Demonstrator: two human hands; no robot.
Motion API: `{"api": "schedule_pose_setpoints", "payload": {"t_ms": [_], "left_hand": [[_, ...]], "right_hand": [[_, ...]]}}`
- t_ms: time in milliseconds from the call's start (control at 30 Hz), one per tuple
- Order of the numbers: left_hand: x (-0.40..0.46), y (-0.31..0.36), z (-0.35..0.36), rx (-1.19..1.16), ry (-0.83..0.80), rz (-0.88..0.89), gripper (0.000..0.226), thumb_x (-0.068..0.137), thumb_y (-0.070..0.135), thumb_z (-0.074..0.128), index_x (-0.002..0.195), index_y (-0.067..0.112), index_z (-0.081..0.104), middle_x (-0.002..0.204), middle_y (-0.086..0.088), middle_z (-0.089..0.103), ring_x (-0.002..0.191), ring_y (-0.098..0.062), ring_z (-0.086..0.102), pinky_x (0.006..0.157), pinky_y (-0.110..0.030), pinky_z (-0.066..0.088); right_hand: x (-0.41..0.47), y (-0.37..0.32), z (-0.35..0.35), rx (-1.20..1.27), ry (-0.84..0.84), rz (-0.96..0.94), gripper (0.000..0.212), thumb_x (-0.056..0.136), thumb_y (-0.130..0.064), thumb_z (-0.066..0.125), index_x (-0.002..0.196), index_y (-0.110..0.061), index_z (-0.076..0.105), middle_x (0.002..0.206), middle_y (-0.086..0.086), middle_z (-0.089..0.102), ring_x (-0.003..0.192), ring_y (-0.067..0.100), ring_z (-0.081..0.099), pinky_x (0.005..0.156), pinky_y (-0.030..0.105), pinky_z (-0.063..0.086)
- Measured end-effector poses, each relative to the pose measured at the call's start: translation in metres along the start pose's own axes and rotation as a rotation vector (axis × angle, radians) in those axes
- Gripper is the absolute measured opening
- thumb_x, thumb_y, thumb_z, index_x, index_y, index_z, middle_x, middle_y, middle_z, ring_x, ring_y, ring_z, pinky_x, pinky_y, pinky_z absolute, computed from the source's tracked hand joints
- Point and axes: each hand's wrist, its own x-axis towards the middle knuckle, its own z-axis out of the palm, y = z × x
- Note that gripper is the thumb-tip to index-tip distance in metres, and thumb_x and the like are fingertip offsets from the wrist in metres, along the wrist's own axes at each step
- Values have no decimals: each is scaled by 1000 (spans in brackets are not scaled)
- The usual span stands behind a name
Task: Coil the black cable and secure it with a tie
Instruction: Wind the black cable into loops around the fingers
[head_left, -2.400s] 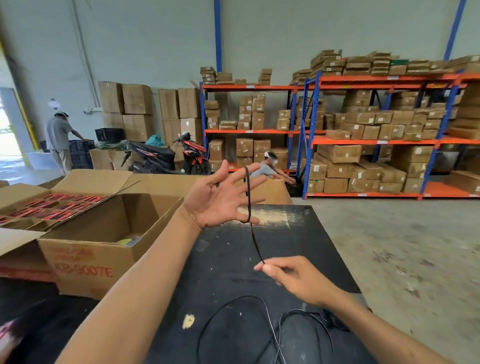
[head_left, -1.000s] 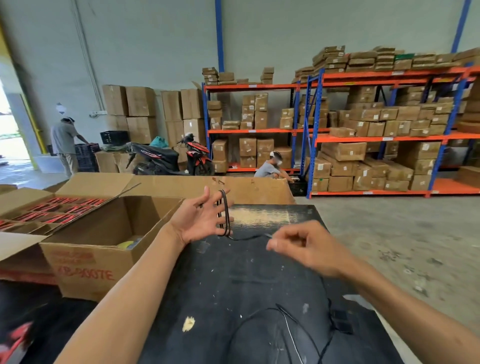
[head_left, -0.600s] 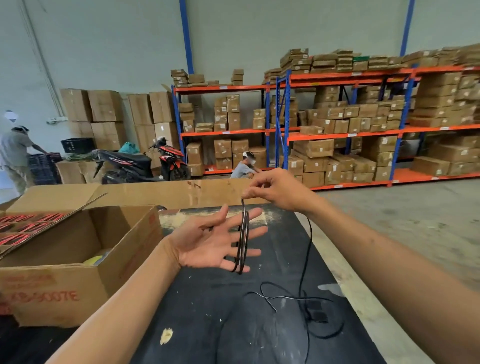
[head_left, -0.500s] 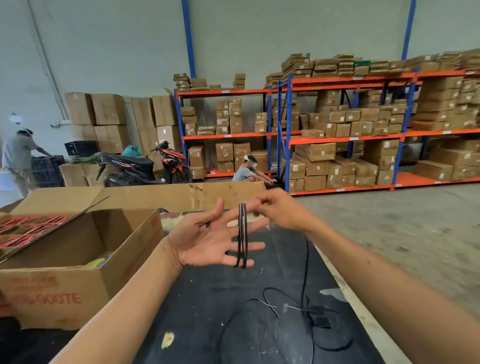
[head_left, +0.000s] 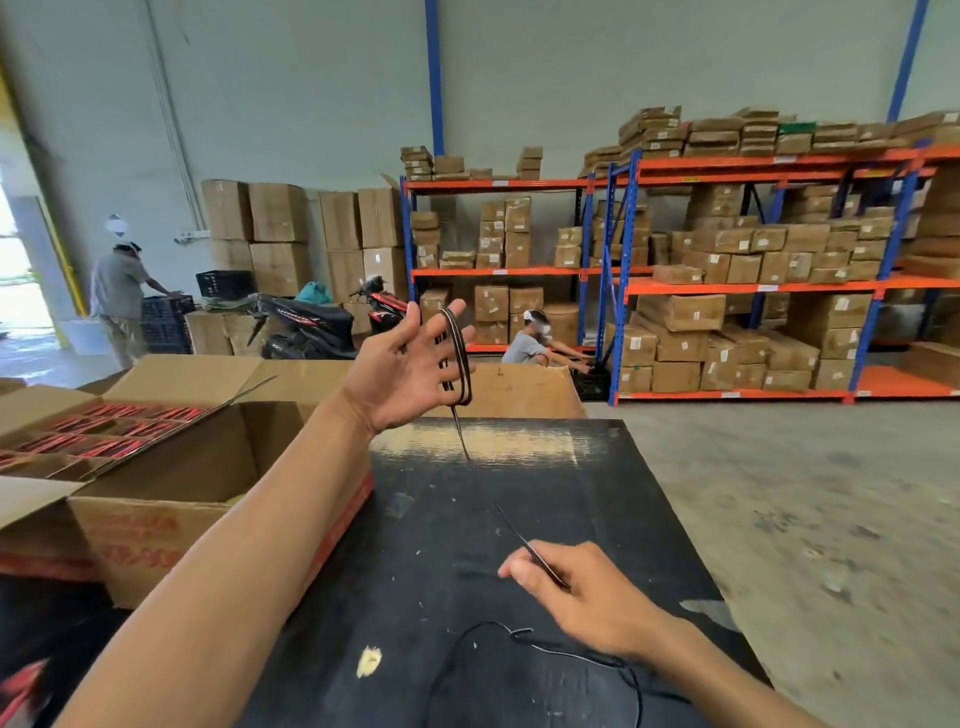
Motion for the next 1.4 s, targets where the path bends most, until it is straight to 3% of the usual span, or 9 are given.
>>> {"api": "schedule_pose_setpoints", "payload": {"t_ms": [233,400,467,633,833,933,1100,1233,1400], "left_hand": [[-12,-22,-41,3,19,-161,59,98,57,32,149,30,43,161,-9,32,144,-43,27,116,-66,14],[-21,-57,-31,-33,-227,-354,61,101,55,27,154,26,33,161,-9,30,138,-43,38,116,-69,12],[-23,-72,-15,-22,-349,-443,62,99,53,32,155,26,32,162,-9,29,145,-43,26,116,-68,10],[-26,-85,21,-67,-582,-518,67,97,51,44,157,27,25,166,-6,16,150,-42,8,117,-67,-2],[-26,-61,26,-164,-680,-355,65,100,53,32,158,29,16,168,-9,5,148,-51,-3,115,-69,-4],[-22,-50,17,-157,-652,-266,65,101,55,30,159,30,14,168,-10,3,147,-54,-2,114,-70,-4],[-13,-45,-6,-143,-494,-158,66,99,55,35,158,28,20,167,-10,11,145,-56,12,113,-74,2],[-7,-45,-29,-110,-296,-159,66,96,56,40,155,30,29,164,-9,22,143,-56,23,113,-73,13],[-7,-59,-55,-53,-107,-227,61,99,56,33,153,29,34,163,-8,23,139,-51,30,115,-71,9]], "right_hand": [[1,-59,-72,63,272,-203,26,99,-32,62,82,-17,73,55,-11,49,48,0,39,49,11,27],[35,-89,-126,-66,414,-267,21,94,-31,67,88,-15,77,63,-15,63,53,4,52,52,13,35],[56,-92,-137,-170,456,-271,15,93,-31,71,92,-19,80,75,-12,72,65,7,63,57,21,46],[92,-68,-141,-253,403,-150,33,82,-62,65,90,-34,80,80,-11,75,76,0,66,70,35,55],[77,-9,-94,-116,208,82,23,99,-39,56,95,-35,78,66,-16,68,56,-1,53,60,35,47],[52,-3,-55,1,55,135,32,101,-53,47,99,-37,76,62,-10,58,51,1,46,54,22,39],[24,-24,-13,117,-13,90,35,103,-55,40,111,-39,70,65,-5,58,52,6,47,53,22,41],[13,-40,-15,30,6,22,32,100,-58,44,106,-40,70,62,-6,58,56,-1,50,58,15,42],[21,-61,-49,-206,-125,12,30,98,-50,56,98,-25,72,66,5,61,55,2,45,58,26,41]]}}
